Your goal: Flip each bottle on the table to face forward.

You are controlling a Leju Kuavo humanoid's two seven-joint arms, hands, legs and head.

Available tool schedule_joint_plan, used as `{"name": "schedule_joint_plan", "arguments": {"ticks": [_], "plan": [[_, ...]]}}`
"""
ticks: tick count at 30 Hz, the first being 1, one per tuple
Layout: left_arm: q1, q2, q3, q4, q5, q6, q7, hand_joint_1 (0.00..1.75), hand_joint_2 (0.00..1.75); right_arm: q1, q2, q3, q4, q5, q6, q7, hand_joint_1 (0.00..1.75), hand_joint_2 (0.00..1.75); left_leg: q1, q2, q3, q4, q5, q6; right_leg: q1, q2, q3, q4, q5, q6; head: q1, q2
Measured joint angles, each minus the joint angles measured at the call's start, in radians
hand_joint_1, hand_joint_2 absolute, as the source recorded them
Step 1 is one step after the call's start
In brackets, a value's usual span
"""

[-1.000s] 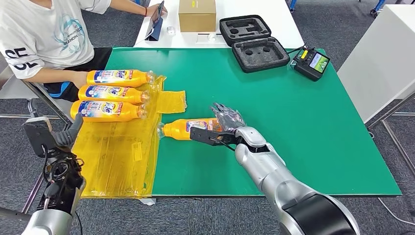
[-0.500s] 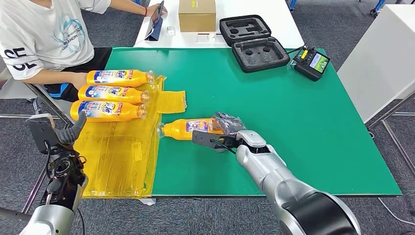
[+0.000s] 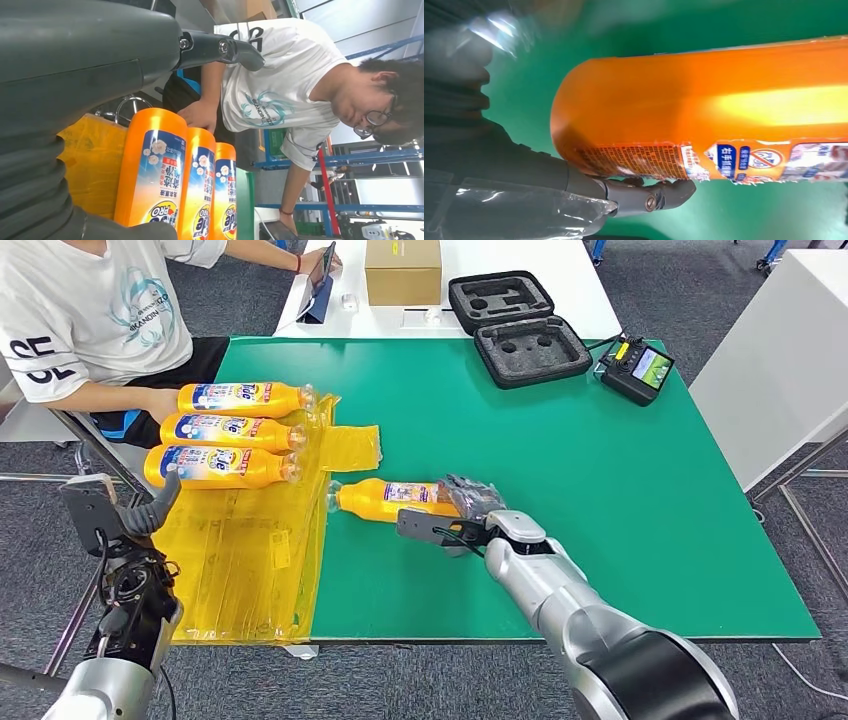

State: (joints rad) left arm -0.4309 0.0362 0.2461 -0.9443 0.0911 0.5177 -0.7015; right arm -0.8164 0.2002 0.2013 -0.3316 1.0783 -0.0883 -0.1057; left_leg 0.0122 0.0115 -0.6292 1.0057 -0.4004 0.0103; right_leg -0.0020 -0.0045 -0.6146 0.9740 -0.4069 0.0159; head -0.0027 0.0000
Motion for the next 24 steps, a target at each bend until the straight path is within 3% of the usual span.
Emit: {"name": "schedule_joint_plan", "arguments": {"ticks": [2,4,5,6,8,13,24], "plan": [[0.000,0.000,0.000,0.000,0.000,0.000,0.000,0.00,1.75,0.000,0.000,0.000,0.004,-0.001,0.001,0.000,0.00,1.75,0.000,0.000,0.000,0.000,0.000,0.000,0.000,0.000,0.000,0.000,0.000,0.000,0.000,0.000],[-0.001,0.000,0.000,0.001,0.001,0.000,0.000,0.00,1.75,0.000,-0.001,0.000,0.009,-0.006,0.002,-0.007,0.73,1.75,0.000,0.000,0.000,0.000,0.000,0.000,0.000,0.000,0.000,0.000,0.000,0.000,0.000,0.000],[-0.002,0.000,0.000,0.001,0.003,0.000,0.000,0.00,1.75,0.000,-0.001,0.000,0.011,-0.010,0.002,-0.014,0.96,1.75,0.000,0.000,0.000,0.000,0.000,0.000,0.000,0.000,0.000,0.000,0.000,0.000,0.000,0.000],[-0.003,0.000,0.000,0.002,0.004,0.000,0.000,0.00,1.75,0.000,-0.001,0.000,0.012,-0.016,0.003,-0.023,1.05,1.75,0.000,0.000,0.000,0.000,0.000,0.000,0.000,0.000,0.000,0.000,0.000,0.000,0.000,0.000],[-0.004,0.000,0.000,0.004,0.008,0.000,0.000,0.00,1.75,-0.002,0.000,0.000,0.012,-0.023,0.003,-0.040,0.48,1.75,0.000,0.000,0.000,0.000,0.000,0.000,0.000,0.000,0.000,0.000,0.000,0.000,0.000,0.000],[-0.005,0.000,0.001,0.007,0.020,-0.002,0.000,0.00,1.75,-0.008,0.005,0.000,0.012,-0.025,-0.001,-0.065,0.06,1.75,0.000,0.000,0.000,0.000,0.000,0.000,0.000,0.000,0.000,0.000,0.000,0.000,0.000,0.000],[-0.002,0.000,0.003,0.007,0.031,-0.007,0.000,0.00,1.75,-0.020,0.019,0.000,0.012,-0.024,-0.024,-0.058,0.00,1.75,0.000,0.000,0.000,0.000,0.000,0.000,0.000,0.000,0.000,0.000,0.000,0.000,0.000,0.000]]}}
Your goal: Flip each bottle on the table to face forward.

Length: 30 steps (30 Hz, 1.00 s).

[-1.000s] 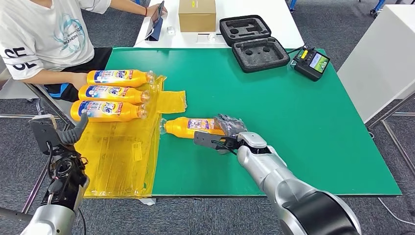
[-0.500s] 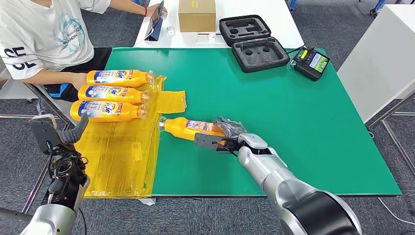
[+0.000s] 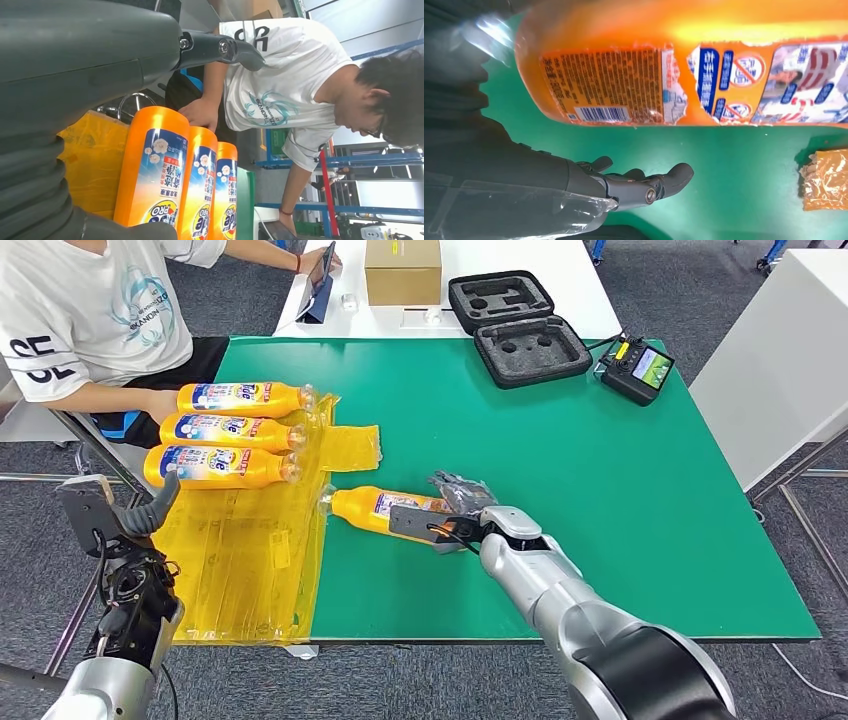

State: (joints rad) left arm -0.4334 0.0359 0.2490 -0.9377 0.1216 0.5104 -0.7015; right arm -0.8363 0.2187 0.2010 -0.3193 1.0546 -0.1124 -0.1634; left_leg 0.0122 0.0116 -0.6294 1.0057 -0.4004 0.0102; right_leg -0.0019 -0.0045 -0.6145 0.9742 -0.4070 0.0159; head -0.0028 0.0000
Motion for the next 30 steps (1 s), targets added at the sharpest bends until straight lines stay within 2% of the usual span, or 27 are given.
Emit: {"name": "schedule_joint_plan", "arguments": {"ticks": [15,16,17,19,20,21,24,30], "plan": [[0.003,0.000,0.001,0.009,0.016,-0.015,0.000,0.00,1.75,0.010,0.002,0.000,0.005,-0.021,0.013,0.020,0.00,1.75,0.000,0.000,0.000,0.000,0.000,0.000,0.000,0.000,0.000,0.000,0.000,0.000,0.000,0.000],[0.003,0.000,0.001,0.012,0.017,-0.017,0.000,0.00,1.75,0.014,0.002,0.000,0.007,-0.025,0.020,0.024,0.07,1.75,0.000,0.000,0.000,0.000,0.000,0.000,0.000,0.000,0.000,0.000,0.000,0.000,0.000,0.000],[0.002,0.000,0.000,0.014,0.018,-0.019,0.000,0.00,1.75,0.018,0.002,0.000,0.008,-0.029,0.027,0.027,0.24,1.75,0.000,0.000,0.000,0.000,0.000,0.000,0.000,0.000,0.000,0.000,0.000,0.000,0.000,0.000],[-0.003,0.000,-0.002,0.021,0.019,-0.021,0.000,0.00,1.75,0.028,0.002,-0.001,0.010,-0.039,0.043,0.033,0.95,1.75,0.000,0.000,0.000,0.000,0.000,0.000,0.000,0.000,0.000,0.000,0.000,0.000,0.000,0.000],[-0.007,0.000,-0.003,0.025,0.019,-0.021,0.000,0.00,1.75,0.031,0.002,-0.002,0.011,-0.043,0.050,0.035,1.24,1.75,0.000,0.000,0.000,0.000,0.000,0.000,0.000,0.000,0.000,0.000,0.000,0.000,0.000,0.000],[-0.010,0.000,-0.006,0.029,0.020,-0.021,0.000,0.00,1.75,0.034,0.002,-0.004,0.012,-0.048,0.056,0.036,1.43,1.75,0.000,0.000,0.000,0.000,0.000,0.000,0.000,0.000,0.000,0.000,0.000,0.000,0.000,0.000],[-0.020,0.000,-0.016,0.041,0.021,-0.022,0.000,0.00,1.75,0.038,0.001,-0.009,0.012,-0.055,0.060,0.035,1.49,1.75,0.000,0.000,0.000,0.000,0.000,0.000,0.000,0.000,0.000,0.000,0.000,0.000,0.000,0.000],[-0.026,0.000,-0.027,0.055,0.026,-0.022,0.000,0.00,1.75,0.041,0.000,-0.012,0.012,-0.059,0.048,0.019,1.74,1.75,0.000,0.001,0.000,0.000,0.000,0.000,0.000,0.000,0.000,0.000,0.000,0.000,0.000,0.000]]}}
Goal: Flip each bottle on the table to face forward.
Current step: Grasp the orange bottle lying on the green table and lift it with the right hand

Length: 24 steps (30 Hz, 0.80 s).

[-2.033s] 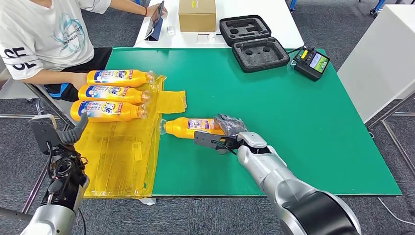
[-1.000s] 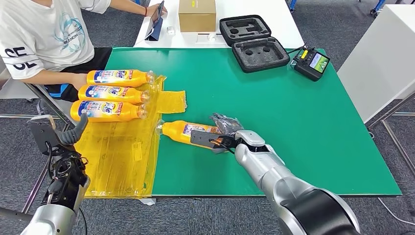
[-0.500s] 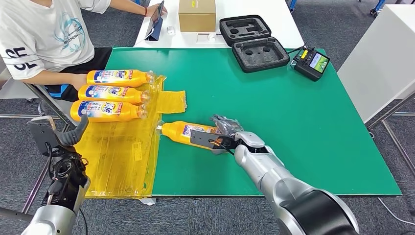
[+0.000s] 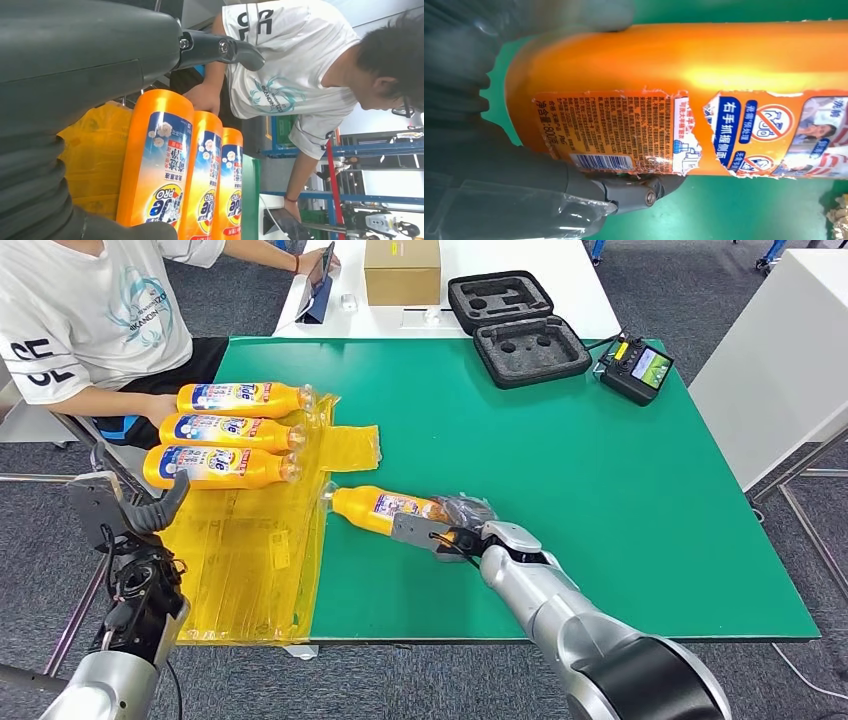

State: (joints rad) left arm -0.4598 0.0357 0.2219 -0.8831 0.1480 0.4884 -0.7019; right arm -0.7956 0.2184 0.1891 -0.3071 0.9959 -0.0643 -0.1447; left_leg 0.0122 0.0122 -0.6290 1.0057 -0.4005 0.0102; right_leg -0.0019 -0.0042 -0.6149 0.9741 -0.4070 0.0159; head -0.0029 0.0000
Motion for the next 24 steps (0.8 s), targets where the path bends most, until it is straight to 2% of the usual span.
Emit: {"name": "schedule_joint_plan", "arguments": {"ticks": [8,13,24], "plan": [[0.000,-0.001,-0.007,0.005,0.003,-0.001,0.000,0.00,1.75,0.009,-0.003,-0.004,0.000,-0.016,-0.064,-0.061,1.75,1.75,0.000,0.000,0.000,0.000,0.000,0.000,0.000,0.000,0.000,0.000,0.000,0.000,0.000,0.000],[0.000,-0.004,-0.014,0.006,0.026,-0.032,0.000,0.00,1.75,0.014,-0.003,-0.016,-0.011,-0.058,-0.144,-0.149,1.75,1.75,0.000,0.000,0.000,0.000,0.000,0.000,0.000,0.000,0.000,0.000,0.000,0.000,0.000,0.000],[0.000,-0.008,-0.017,0.006,0.031,-0.034,0.000,0.00,1.75,0.015,-0.002,-0.027,-0.018,-0.063,-0.150,-0.159,1.75,1.75,0.000,0.000,0.000,0.000,0.000,0.000,0.000,0.000,0.000,0.000,0.000,0.000,0.000,0.000]]}}
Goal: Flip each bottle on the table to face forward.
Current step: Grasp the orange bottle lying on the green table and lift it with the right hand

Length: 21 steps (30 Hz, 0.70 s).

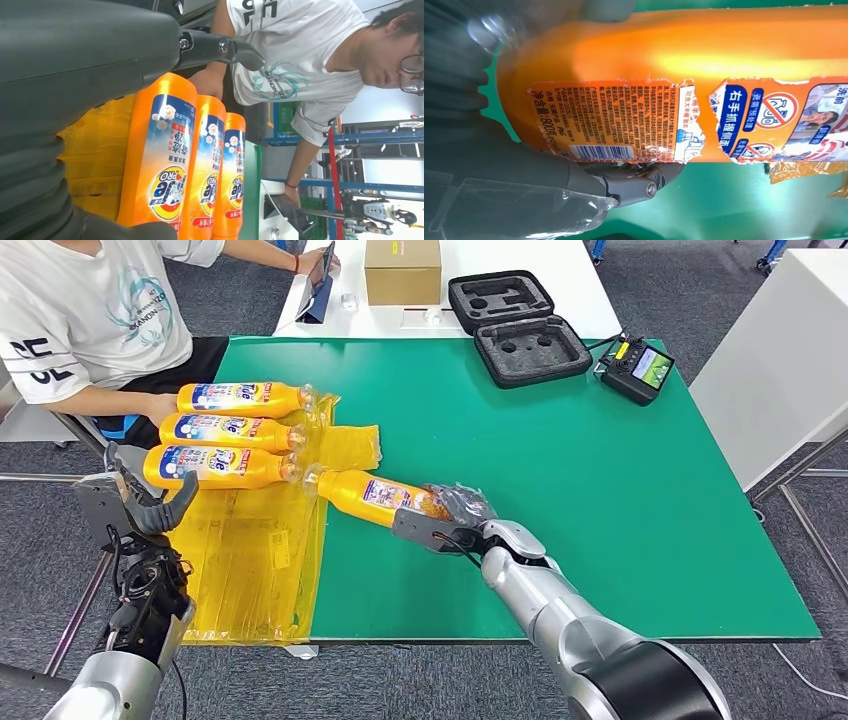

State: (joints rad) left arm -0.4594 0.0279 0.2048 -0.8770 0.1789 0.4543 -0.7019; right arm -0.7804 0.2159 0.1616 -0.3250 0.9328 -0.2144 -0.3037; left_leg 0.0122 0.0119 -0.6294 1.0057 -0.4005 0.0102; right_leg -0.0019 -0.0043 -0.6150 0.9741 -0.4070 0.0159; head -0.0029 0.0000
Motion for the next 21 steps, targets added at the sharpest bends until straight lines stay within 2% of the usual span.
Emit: {"name": "schedule_joint_plan", "arguments": {"ticks": [6,8,11,13,17,21], "plan": [[0.000,-0.001,0.000,0.000,0.005,-0.006,0.002,0.00,1.75,0.001,0.000,-0.002,-0.002,-0.006,-0.007,-0.010,1.75,1.75,0.000,0.000,0.000,0.000,0.000,0.000,0.000,0.000,0.000,0.000,0.000,0.000,0.000,0.000],[0.003,-0.002,0.000,0.000,0.043,-0.045,0.028,0.00,1.75,0.010,0.001,-0.011,-0.015,-0.052,-0.053,-0.081,1.75,1.75,0.000,0.000,0.000,0.000,0.000,0.000,0.000,0.000,0.000,0.000,0.000,0.000,0.000,0.000],[0.029,-0.004,0.001,-0.004,0.169,-0.166,0.107,0.00,1.75,0.036,0.014,-0.038,-0.080,-0.224,-0.178,-0.292,1.75,1.75,0.000,0.001,-0.001,0.000,0.000,0.000,0.000,0.000,0.000,0.000,0.000,0.000,0.000,0.000],[0.060,-0.006,0.000,-0.011,0.252,-0.244,0.153,0.00,1.75,0.068,0.024,-0.039,-0.164,-0.368,-0.235,-0.366,1.75,1.75,0.000,0.001,-0.001,0.000,0.000,0.000,0.000,0.000,-0.001,0.000,0.000,0.000,0.000,0.000],[0.152,-0.010,-0.006,-0.061,0.358,-0.332,0.203,0.00,1.75,0.158,0.023,0.016,-0.356,-0.596,-0.340,-0.393,1.75,1.75,0.000,0.001,-0.001,0.000,-0.002,-0.001,0.000,0.001,-0.001,0.000,-0.001,0.000,0.000,0.000],[0.271,-0.023,-0.032,-0.176,0.398,-0.404,0.247,0.00,1.75,0.238,0.005,0.086,-0.466,-0.695,-0.381,-0.395,1.75,1.75,0.000,0.002,-0.001,0.000,-0.004,-0.001,0.000,0.002,-0.002,-0.001,-0.002,0.001,0.000,0.000]]}}
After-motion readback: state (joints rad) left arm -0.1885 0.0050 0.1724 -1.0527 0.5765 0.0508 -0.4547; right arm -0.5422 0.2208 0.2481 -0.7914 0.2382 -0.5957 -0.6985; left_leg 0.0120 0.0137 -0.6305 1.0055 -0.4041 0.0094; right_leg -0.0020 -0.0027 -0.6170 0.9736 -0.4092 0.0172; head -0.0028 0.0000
